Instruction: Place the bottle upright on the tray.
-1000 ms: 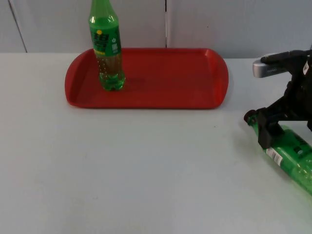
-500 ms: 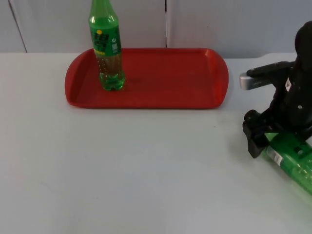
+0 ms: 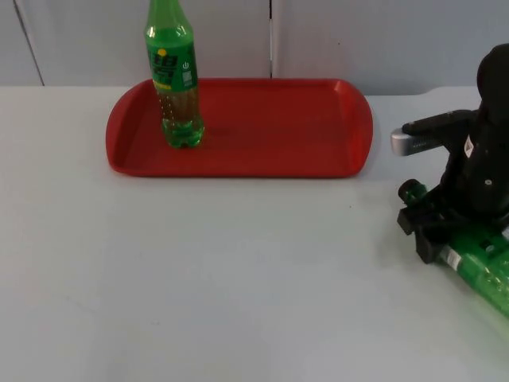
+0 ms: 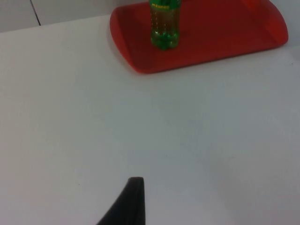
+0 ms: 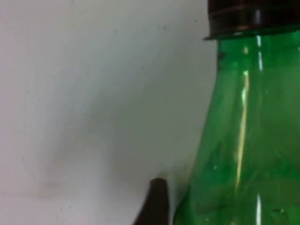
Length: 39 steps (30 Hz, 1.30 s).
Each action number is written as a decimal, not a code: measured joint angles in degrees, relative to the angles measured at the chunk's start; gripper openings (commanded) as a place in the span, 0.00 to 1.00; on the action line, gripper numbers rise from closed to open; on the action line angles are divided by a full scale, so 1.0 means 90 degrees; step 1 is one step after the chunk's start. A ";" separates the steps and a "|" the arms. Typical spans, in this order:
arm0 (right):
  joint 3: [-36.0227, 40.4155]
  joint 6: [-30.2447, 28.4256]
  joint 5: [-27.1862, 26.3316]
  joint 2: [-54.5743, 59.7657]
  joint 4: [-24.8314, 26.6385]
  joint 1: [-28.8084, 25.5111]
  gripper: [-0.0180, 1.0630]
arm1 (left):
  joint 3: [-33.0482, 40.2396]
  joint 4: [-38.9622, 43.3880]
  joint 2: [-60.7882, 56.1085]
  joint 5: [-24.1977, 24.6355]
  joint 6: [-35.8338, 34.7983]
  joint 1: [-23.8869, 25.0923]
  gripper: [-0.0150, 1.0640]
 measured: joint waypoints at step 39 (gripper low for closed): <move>-0.0074 -0.0030 0.0135 -0.0264 -0.0407 0.0000 0.02 | 0.0000 0.0000 0.0000 0.0000 0.0000 0.0000 0.99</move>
